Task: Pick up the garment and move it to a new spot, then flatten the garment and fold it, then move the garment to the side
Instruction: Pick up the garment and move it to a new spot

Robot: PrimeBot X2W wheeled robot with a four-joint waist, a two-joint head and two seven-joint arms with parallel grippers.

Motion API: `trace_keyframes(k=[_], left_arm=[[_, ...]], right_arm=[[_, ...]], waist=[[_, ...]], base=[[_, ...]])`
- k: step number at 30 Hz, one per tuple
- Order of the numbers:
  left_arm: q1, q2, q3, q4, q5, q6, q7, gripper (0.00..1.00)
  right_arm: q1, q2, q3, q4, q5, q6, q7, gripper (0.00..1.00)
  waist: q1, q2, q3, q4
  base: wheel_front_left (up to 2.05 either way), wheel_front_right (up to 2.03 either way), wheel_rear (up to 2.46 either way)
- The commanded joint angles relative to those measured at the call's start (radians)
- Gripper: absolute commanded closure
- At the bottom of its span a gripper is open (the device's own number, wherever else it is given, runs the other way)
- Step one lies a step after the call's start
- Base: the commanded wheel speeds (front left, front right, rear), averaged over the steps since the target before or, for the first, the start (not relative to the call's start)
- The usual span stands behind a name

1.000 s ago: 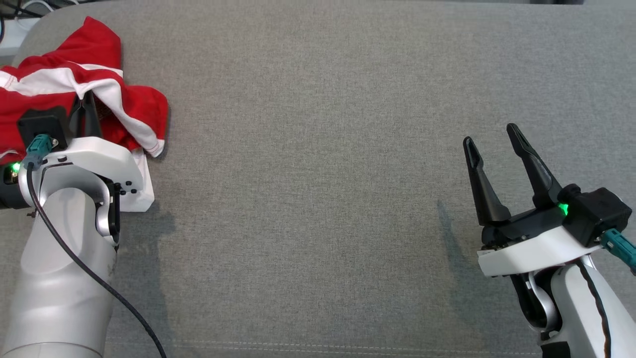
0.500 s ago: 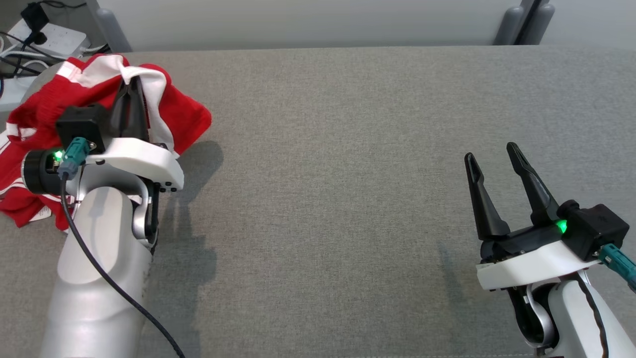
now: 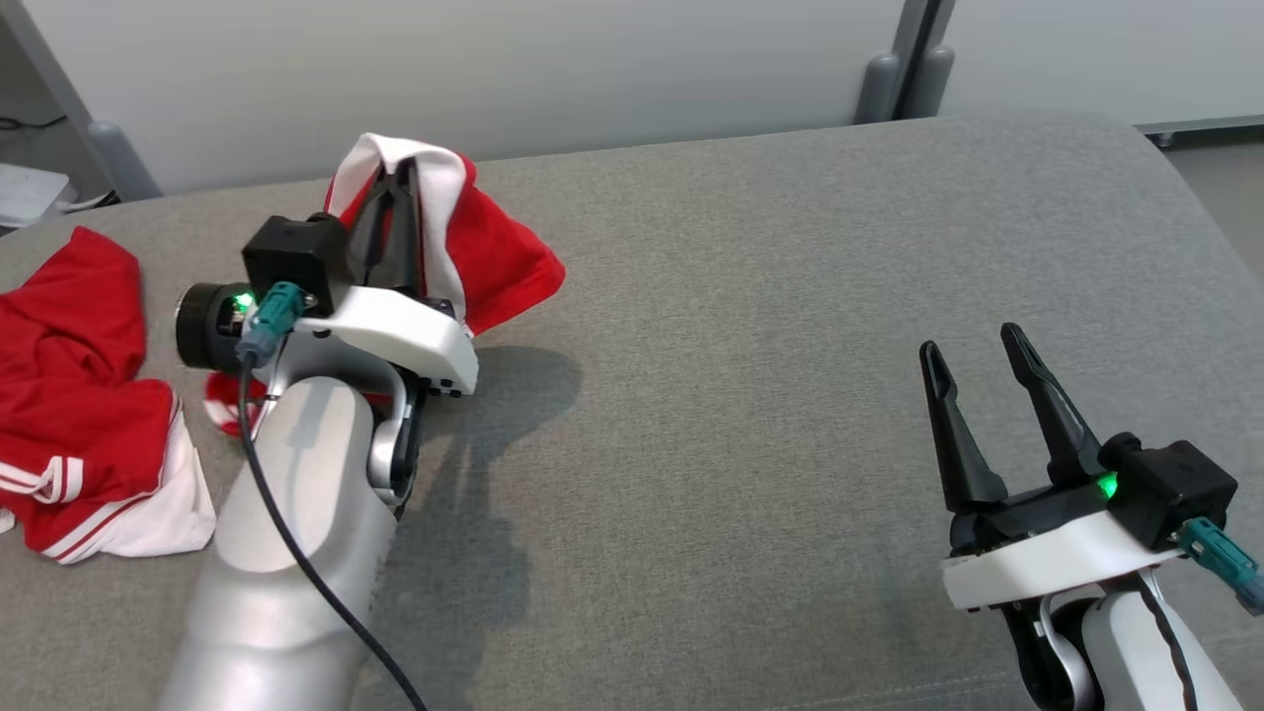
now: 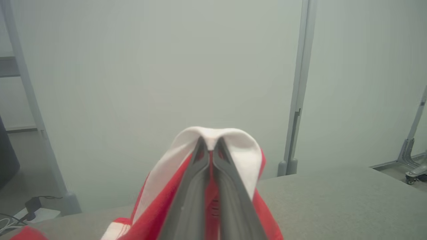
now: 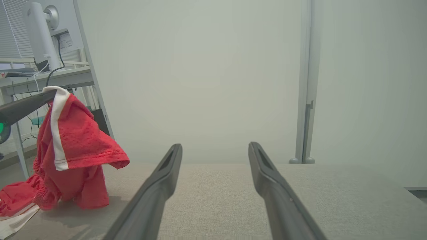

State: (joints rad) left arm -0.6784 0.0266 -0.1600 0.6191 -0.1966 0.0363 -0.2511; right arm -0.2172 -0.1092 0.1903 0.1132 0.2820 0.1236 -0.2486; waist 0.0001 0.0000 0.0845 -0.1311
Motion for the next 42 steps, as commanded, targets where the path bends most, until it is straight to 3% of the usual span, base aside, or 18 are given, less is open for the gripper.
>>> trace_keyframes(k=[1, 9, 16, 29, 30, 31, 32, 37, 42], left_arm=[[-0.027, 0.025, -0.011, -0.045, -0.004, 0.015, -0.007, 1.0], [-0.069, 0.024, -0.204, -0.113, -0.13, 0.101, -0.009, 1.0], [-0.073, 0.024, -0.35, -0.059, -0.25, 0.15, -0.001, 1.0], [-0.051, 0.024, -0.676, 0.131, -0.454, 0.143, -0.008, 1.0], [-0.054, 0.024, -0.694, 0.134, -0.469, 0.142, -0.009, 0.85], [-0.058, 0.024, -0.71, 0.135, -0.482, 0.141, -0.009, 0.24], [-0.062, 0.024, -0.725, 0.134, -0.495, 0.14, -0.01, 0.0], [-0.087, 0.024, -0.754, 0.098, -0.526, 0.155, -0.01, 0.0], [-0.078, 0.024, -0.72, 0.019, -0.525, 0.17, -0.01, 0.0]], right_arm=[[-0.002, -0.002, 0.014, -0.021, 0.002, 0.007, -0.013, 0.0], [0.001, 0.005, 0.02, -0.016, 0.004, 0.007, -0.013, 0.0], [0.001, 0.017, 0.035, -0.017, 0.005, 0.007, -0.013, 0.0], [-0.038, 0.026, 0.052, -0.012, 0.002, 0.007, -0.013, 0.0], [-0.04, 0.026, 0.053, -0.012, 0.002, 0.007, -0.013, 0.0], [-0.042, 0.026, 0.053, -0.011, 0.002, 0.007, -0.013, 0.0], [-0.044, 0.026, 0.054, -0.011, 0.001, 0.007, -0.013, 0.0], [-0.041, 0.028, 0.048, -0.008, -0.001, 0.007, -0.013, 0.0], [-0.031, 0.027, 0.044, -0.009, -0.003, 0.007, -0.013, 0.0]], waist=[[-0.0001, 0.0, -0.017, -0.032], [-0.0001, 0.0, -0.044, -0.105], [-0.0001, 0.0, -0.031, -0.151], [-0.0001, 0.0, 0.037, -0.2], [-0.0001, 0.0, 0.039, -0.2], [-0.0001, 0.0, 0.042, -0.2], [-0.0001, 0.0, 0.044, -0.2], [-0.0001, 0.0, 0.043, -0.186], [-0.0001, 0.0, 0.022, -0.154]], base=[[0.0, 0.0, 0.0], [0.0, 0.0, 0.0], [0.0, 0.0, 0.0], [0.0, 0.0, 0.0], [0.0, 0.0, 0.0], [0.0, 0.0, 0.0], [0.0, 0.0, 0.0], [0.0, 0.0, 0.0], [0.0, 0.0, 0.0]])
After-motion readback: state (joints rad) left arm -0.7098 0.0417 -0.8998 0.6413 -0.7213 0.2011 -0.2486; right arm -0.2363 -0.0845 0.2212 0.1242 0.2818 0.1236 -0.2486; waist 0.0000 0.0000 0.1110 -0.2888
